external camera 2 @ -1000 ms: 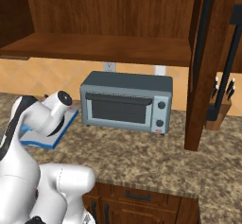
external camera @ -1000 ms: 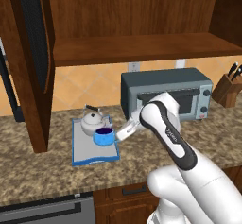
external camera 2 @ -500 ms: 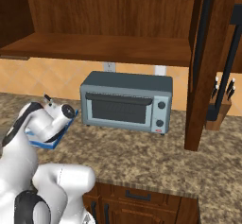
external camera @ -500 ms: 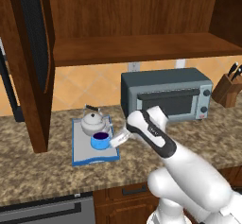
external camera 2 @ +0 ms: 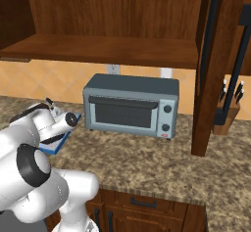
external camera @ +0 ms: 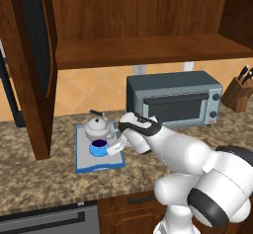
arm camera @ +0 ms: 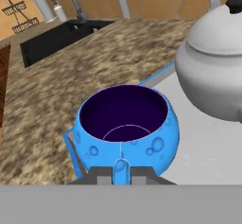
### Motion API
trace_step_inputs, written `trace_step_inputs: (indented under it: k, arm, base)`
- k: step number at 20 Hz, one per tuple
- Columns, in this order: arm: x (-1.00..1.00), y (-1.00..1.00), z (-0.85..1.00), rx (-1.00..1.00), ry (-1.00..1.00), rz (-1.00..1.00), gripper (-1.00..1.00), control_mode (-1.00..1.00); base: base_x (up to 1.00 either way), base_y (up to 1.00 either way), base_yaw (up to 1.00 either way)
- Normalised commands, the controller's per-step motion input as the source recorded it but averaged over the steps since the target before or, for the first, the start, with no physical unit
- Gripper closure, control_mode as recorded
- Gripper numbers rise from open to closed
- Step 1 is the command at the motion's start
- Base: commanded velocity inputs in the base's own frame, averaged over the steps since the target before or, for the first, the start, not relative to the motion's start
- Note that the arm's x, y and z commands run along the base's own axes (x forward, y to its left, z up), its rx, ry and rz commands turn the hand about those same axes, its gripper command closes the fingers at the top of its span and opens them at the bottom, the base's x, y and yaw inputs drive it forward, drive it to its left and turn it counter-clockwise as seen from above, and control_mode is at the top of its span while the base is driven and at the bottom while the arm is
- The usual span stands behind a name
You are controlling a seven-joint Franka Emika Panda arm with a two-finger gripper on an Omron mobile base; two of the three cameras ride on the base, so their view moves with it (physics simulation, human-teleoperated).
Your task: Pick the kettle from the counter and place it on the tray. Then pick the mug from the cabinet and place it on the tray. Then close the cabinet doors.
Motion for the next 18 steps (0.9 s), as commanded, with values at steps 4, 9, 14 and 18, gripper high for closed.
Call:
trace_step_inputs:
  k: [4,9,14,18]
  arm:
    - [0.29,0.1,-0.17,0.0,0.0,0.0,1.0,-1.0]
    - [0.11,0.05,-0.11,0.0,0.0,0.0,1.0,-1.0]
    - [0.0,0.09,-0.13,0.0,0.0,0.01,1.0,-1.0]
    - [0.0,0.11,-0.17,0.0,0.0,0.0,1.0,-1.0]
  base:
    - [0.0,0.0,0.0]
    - [0.0,0.0,0.0]
    - [0.0,0.0,0.0]
    - [0.0,0.0,0.0]
